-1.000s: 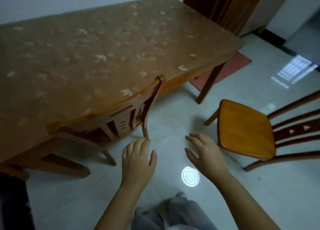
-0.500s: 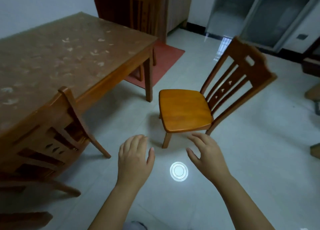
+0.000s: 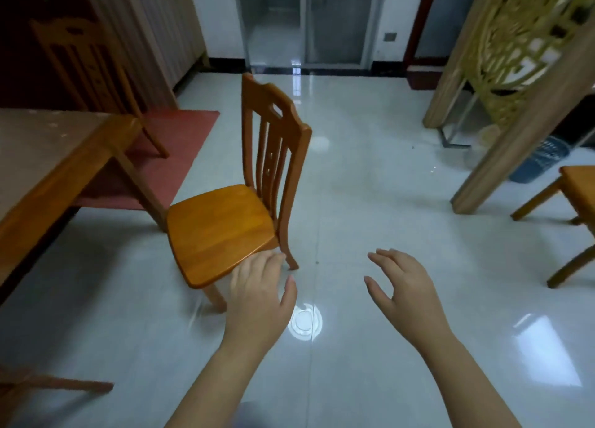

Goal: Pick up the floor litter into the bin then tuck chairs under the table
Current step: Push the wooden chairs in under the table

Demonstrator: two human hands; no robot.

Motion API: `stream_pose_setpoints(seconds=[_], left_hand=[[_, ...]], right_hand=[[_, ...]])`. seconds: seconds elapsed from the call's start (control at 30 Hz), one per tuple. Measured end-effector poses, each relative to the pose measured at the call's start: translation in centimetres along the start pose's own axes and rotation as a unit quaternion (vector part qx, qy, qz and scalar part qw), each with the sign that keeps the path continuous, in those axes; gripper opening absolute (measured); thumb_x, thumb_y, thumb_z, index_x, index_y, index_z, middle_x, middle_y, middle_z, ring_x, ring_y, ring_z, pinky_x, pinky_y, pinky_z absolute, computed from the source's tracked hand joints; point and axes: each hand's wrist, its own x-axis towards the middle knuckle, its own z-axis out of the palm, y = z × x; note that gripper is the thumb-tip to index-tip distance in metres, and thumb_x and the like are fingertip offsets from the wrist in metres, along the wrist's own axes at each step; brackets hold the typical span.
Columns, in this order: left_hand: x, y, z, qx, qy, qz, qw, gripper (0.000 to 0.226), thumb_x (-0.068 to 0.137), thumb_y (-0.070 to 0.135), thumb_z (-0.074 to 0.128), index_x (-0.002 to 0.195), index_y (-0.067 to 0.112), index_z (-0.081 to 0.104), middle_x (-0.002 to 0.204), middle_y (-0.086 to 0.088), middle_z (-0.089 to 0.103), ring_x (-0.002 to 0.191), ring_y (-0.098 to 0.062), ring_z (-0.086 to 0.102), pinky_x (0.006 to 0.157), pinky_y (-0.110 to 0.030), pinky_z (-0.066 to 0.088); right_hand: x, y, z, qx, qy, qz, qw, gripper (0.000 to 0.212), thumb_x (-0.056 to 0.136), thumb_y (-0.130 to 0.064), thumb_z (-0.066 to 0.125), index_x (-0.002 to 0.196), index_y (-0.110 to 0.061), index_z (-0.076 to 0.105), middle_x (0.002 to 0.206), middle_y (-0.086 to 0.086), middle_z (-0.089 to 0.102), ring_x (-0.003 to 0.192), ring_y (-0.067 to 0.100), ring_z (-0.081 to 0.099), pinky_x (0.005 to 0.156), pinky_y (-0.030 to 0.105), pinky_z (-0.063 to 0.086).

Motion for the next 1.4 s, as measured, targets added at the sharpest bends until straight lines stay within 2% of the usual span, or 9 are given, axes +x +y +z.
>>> stream_pose_setpoints(seconds=[0.13, 0.23, 0.4, 0.5, 0.63, 0.9, 1.13, 1.3, 1.4], left_hand=[[4.7, 2.8, 2.4, -0.022, -0.031, 0.036, 0.999, 0.037, 0.079, 0.037, 0.054, 0.104, 0.013, 0.066, 0.106, -0.005, 0.068, 0.099, -0.024, 0.061, 0.085, -0.034, 0.038], [8.8, 3.8, 3.8, -0.033, -0.023, 0.062, 0.997, 0.039, 0.082, 0.038, 0.050, 0.106, 0.011, 0.064, 0.107, -0.006, 0.067, 0.101, -0.025, 0.060, 0.086, -0.037, 0.042], [19.5, 4.8, 6.0, -0.062, 0.007, 0.088, 0.994, 0.044, 0.083, 0.037, 0.039, 0.104, 0.008, 0.065, 0.105, -0.008, 0.067, 0.099, -0.027, 0.061, 0.087, -0.038, 0.041], [25.6, 4.6, 6.8, -0.061, 0.011, 0.112, 0.992, 0.043, 0.084, 0.036, 0.039, 0.105, 0.010, 0.064, 0.106, -0.007, 0.067, 0.101, -0.025, 0.061, 0.089, -0.035, 0.035], [32.8, 4.5, 7.8, -0.066, 0.020, 0.116, 0.991, 0.041, 0.085, 0.035, 0.039, 0.109, 0.010, 0.062, 0.109, -0.006, 0.064, 0.105, -0.023, 0.056, 0.091, -0.034, 0.036], [43.0, 7.0, 12.9, -0.030, 0.042, 0.071, 0.996, 0.043, 0.085, 0.035, 0.037, 0.109, 0.009, 0.062, 0.109, -0.008, 0.064, 0.103, -0.026, 0.058, 0.090, -0.035, 0.036], [50.2, 12.3, 15.3, 0.021, 0.088, -0.021, 0.996, 0.043, 0.083, 0.032, 0.038, 0.105, 0.007, 0.065, 0.106, -0.008, 0.066, 0.099, -0.026, 0.061, 0.085, -0.039, 0.046], [54.4, 12.6, 16.3, 0.037, 0.108, -0.095, 0.989, 0.043, 0.084, 0.033, 0.038, 0.108, 0.008, 0.063, 0.109, -0.007, 0.064, 0.102, -0.025, 0.058, 0.088, -0.034, 0.040], [56.6, 11.0, 17.0, 0.049, 0.116, -0.143, 0.982, 0.044, 0.085, 0.035, 0.036, 0.110, 0.009, 0.061, 0.111, -0.006, 0.063, 0.105, -0.023, 0.056, 0.089, -0.032, 0.037]], right_hand=[[2.1, 3.6, -0.3, -0.011, 0.021, 0.042, 0.999, 0.042, 0.081, -0.037, 0.046, 0.104, -0.008, 0.066, 0.102, 0.009, 0.067, 0.098, 0.028, 0.061, 0.089, 0.036, 0.041], [4.9, 5.3, 0.0, -0.016, 0.026, 0.053, 0.998, 0.041, 0.081, -0.036, 0.046, 0.104, -0.008, 0.066, 0.102, 0.008, 0.067, 0.098, 0.027, 0.061, 0.089, 0.034, 0.038], [14.2, 8.7, 0.6, -0.029, 0.013, 0.071, 0.997, 0.042, 0.081, -0.037, 0.045, 0.106, -0.009, 0.065, 0.103, 0.008, 0.067, 0.100, 0.028, 0.061, 0.091, 0.036, 0.040], [19.9, 10.2, 0.9, -0.030, 0.017, 0.091, 0.995, 0.043, 0.082, -0.038, 0.045, 0.108, -0.011, 0.064, 0.106, 0.006, 0.066, 0.103, 0.026, 0.059, 0.091, 0.034, 0.040], [26.3, 12.2, 1.9, -0.026, 0.023, 0.094, 0.995, 0.042, 0.080, -0.037, 0.046, 0.108, -0.011, 0.064, 0.106, 0.006, 0.066, 0.102, 0.027, 0.059, 0.091, 0.034, 0.040], [37.8, 19.9, 3.3, -0.002, -0.005, 0.053, 0.999, 0.043, 0.081, -0.039, 0.044, 0.108, -0.013, 0.063, 0.107, 0.005, 0.065, 0.102, 0.025, 0.058, 0.091, 0.032, 0.038], [50.2, 27.0, 2.4, 0.028, -0.061, -0.046, 0.997, 0.044, 0.081, -0.041, 0.043, 0.109, -0.015, 0.063, 0.109, 0.003, 0.065, 0.106, 0.024, 0.057, 0.094, 0.029, 0.034], [58.0, 28.1, 4.2, 0.056, -0.093, -0.104, 0.989, 0.037, 0.080, -0.034, 0.055, 0.109, -0.013, 0.064, 0.109, 0.004, 0.065, 0.105, 0.025, 0.058, 0.093, 0.031, 0.034], [61.4, 27.3, 6.5, 0.070, -0.123, -0.154, 0.978, 0.042, 0.081, -0.039, 0.047, 0.110, -0.014, 0.063, 0.110, 0.004, 0.065, 0.104, 0.024, 0.058, 0.093, 0.032, 0.037]])
